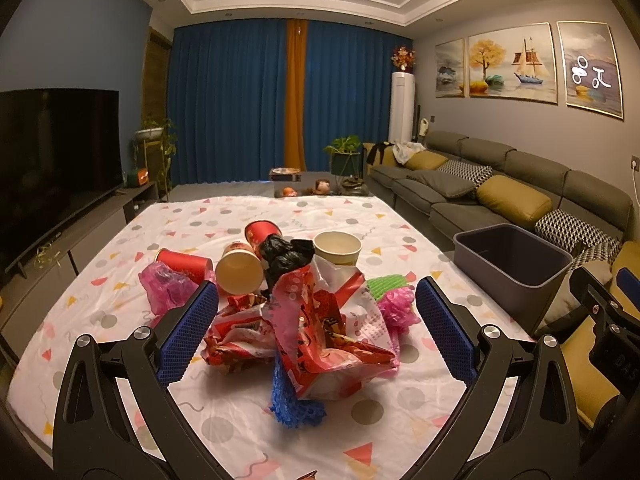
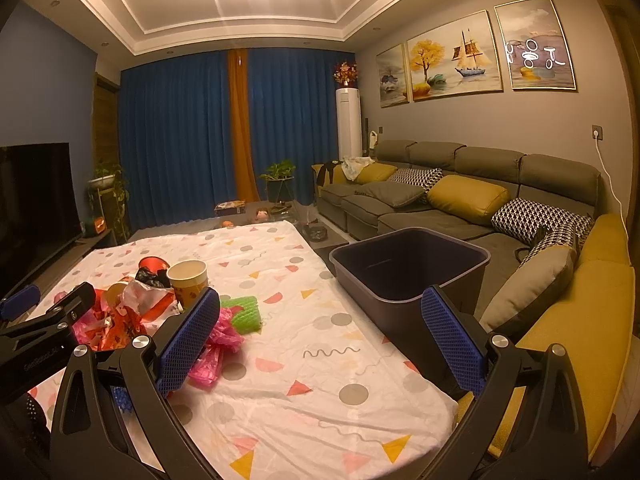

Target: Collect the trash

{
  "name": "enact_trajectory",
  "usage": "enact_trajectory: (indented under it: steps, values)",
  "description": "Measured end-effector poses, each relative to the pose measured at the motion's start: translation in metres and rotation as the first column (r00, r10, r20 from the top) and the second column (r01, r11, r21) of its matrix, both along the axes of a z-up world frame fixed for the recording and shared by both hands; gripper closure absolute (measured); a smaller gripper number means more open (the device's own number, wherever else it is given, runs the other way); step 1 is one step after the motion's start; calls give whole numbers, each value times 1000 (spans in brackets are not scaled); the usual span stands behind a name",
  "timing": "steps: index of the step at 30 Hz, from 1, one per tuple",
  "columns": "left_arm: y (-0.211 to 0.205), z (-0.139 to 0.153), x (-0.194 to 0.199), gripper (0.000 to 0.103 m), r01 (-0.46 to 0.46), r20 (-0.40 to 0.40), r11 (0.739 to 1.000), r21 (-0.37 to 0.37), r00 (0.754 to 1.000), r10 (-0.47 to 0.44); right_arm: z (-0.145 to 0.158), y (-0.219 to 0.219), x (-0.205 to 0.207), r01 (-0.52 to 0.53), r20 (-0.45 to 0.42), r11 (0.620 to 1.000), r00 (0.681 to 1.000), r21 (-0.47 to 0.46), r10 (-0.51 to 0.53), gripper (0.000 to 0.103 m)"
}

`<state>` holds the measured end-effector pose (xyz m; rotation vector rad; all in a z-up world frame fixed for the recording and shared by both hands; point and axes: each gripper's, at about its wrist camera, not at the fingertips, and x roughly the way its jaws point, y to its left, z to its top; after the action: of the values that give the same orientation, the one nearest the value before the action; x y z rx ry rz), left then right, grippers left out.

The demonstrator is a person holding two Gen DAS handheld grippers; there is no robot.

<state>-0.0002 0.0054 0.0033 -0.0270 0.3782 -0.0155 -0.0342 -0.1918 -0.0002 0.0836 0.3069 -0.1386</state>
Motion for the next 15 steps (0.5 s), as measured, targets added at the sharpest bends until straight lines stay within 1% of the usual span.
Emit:
enact_trajectory:
  steps: [9, 12, 15]
  values:
    - [3, -1, 0, 6, 0, 4, 1000, -10, 1000, 0, 0, 0, 0, 0, 0, 1000, 1000, 1, 0, 5]
    - [10, -2, 0, 6, -5, 14, 1000, -11, 1000, 5, -1, 0, 3, -4, -3, 1000, 1000, 9, 4, 5]
    - [23, -6, 0, 6, -33, 21, 999, 3, 999, 33, -3, 2, 4, -15, -5, 1000, 1000, 13, 15, 5]
